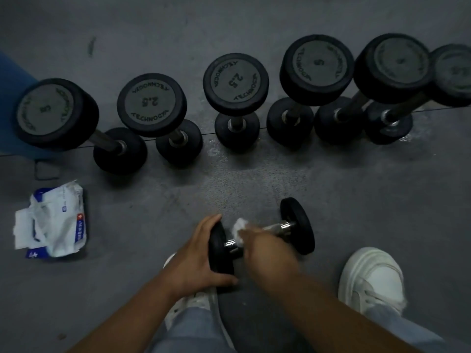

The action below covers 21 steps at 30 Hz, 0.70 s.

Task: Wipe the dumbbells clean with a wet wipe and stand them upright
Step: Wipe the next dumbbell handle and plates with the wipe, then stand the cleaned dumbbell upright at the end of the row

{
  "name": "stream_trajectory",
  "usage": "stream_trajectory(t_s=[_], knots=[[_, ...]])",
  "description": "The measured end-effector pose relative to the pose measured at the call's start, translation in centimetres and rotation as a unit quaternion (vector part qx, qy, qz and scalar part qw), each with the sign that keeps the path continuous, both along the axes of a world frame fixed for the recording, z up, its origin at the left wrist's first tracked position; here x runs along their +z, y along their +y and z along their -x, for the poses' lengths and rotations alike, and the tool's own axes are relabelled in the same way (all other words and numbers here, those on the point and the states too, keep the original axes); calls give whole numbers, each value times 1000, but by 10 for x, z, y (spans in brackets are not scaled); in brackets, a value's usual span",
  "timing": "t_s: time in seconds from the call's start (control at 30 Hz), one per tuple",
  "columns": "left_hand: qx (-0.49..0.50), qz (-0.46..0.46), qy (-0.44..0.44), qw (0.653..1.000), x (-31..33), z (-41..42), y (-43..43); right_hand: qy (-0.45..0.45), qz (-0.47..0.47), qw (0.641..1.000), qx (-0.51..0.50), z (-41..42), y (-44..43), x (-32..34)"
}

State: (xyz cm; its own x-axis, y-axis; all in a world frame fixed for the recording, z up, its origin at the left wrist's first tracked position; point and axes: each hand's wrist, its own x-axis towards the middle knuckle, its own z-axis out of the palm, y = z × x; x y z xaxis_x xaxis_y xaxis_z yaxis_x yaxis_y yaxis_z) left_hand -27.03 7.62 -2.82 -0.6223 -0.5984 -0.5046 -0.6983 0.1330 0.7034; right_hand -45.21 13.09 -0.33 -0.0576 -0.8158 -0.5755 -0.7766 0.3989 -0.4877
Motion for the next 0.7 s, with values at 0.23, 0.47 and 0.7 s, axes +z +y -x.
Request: stream_trajectory(t_s=[0.23, 0.47, 0.7], knots=[[-5, -2, -23, 1000, 0, 1, 8, 80, -53, 995, -30, 10, 0, -2], [-2, 35, 42, 999, 25, 21, 3, -98, 65, 990, -77, 51, -54, 27], [-134, 205, 9, 970, 104, 100, -39, 53, 203, 977, -42, 159, -52, 73]])
